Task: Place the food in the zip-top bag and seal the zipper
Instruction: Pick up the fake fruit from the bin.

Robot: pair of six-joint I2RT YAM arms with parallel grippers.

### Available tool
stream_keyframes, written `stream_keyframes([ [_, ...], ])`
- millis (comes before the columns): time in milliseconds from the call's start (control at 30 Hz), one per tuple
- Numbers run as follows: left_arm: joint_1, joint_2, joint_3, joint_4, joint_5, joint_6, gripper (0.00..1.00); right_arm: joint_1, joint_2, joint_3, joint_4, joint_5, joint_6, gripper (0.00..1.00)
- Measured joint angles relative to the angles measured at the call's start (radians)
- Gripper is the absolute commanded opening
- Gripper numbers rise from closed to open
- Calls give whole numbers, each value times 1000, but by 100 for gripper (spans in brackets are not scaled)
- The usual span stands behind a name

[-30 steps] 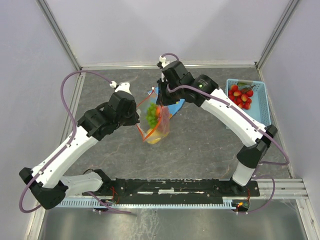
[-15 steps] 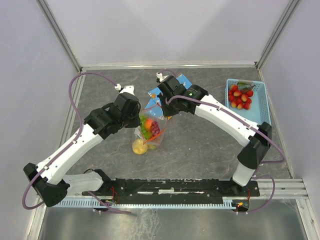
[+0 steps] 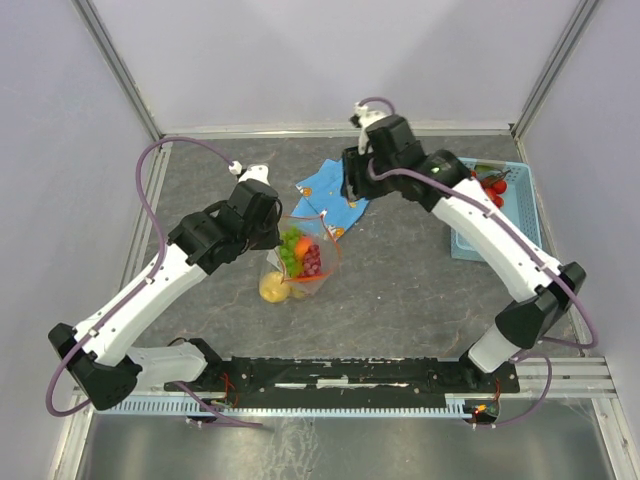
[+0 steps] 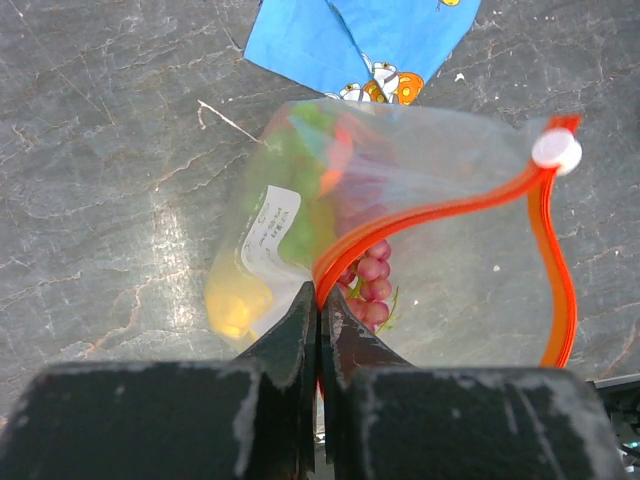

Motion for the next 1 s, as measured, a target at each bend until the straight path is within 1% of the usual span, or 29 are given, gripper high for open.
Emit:
stream_keyframes([
  [133,0,5,8,0,-11,1,3,-120,-49,-5,1,22,-45,76],
  [233,0,6,8,1,-20,2,3,-218,-82,-42,3,70,-85,81],
  [300,0,8,8,1,-23,3,3,-290,-97,-84,6,112,-112,81],
  [500,0,12,8,2,-26,33,3,-506,-101,-211,72,149,-142,82],
  [667,0,16,8,3,-26,42,3,-700,-87,-294,205,128,-132,81],
  [700,0,18,8,3,-26,42,3,-745,-76,-309,245,117,-126,80],
  [833,2,23,8,7,-26,42,3,-860,-8,-333,360,78,-94,75],
  [1000,2,33,8,11,-26,42,3,-940,109,-336,499,54,-61,68],
])
